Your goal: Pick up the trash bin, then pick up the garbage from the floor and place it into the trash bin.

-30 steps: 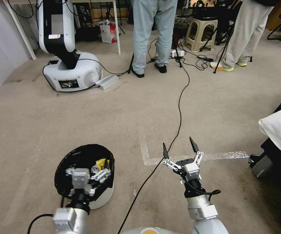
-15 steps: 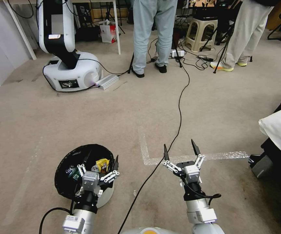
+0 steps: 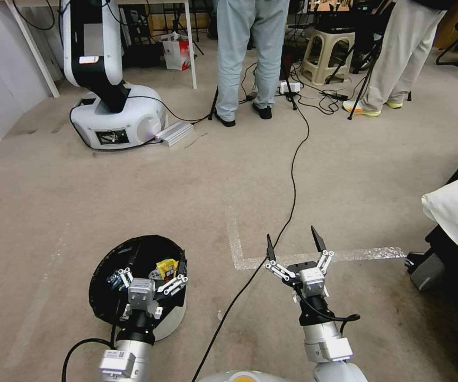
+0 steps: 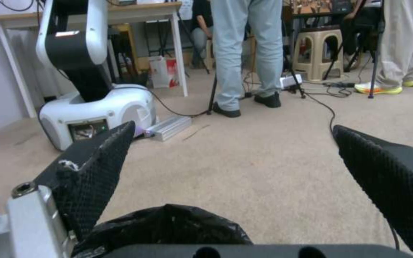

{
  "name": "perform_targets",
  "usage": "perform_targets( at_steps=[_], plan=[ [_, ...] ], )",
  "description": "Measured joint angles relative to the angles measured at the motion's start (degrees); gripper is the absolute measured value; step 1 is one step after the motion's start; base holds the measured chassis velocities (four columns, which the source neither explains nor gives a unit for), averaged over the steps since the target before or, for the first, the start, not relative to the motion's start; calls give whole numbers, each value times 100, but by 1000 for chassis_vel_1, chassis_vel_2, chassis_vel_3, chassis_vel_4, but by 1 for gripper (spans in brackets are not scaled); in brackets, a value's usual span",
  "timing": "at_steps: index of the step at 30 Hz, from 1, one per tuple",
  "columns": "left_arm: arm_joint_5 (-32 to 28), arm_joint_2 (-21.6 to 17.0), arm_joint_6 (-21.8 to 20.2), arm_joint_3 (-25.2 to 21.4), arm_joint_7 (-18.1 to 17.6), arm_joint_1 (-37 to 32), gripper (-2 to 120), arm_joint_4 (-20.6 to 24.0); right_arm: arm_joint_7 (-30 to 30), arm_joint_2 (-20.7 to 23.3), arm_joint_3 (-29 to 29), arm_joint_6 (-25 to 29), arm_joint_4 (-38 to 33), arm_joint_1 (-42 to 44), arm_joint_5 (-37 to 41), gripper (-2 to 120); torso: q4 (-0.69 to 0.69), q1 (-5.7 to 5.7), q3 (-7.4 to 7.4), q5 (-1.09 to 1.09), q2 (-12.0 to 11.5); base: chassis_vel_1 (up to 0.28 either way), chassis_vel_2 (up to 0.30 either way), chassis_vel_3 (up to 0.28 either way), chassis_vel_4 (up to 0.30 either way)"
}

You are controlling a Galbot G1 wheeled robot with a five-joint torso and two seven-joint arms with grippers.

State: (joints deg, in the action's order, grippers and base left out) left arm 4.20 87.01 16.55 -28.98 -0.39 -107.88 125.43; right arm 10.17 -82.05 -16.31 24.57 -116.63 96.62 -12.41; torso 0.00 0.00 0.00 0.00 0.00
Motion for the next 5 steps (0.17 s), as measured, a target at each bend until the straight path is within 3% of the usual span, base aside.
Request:
perform_targets(
  at_steps=[5],
  plan=[
    [-3,0,-9,0,-3,0,100,0,-2,1,0,0,3,-1,0,100,0,0,0,0,0,0,0,0,0]
  ],
)
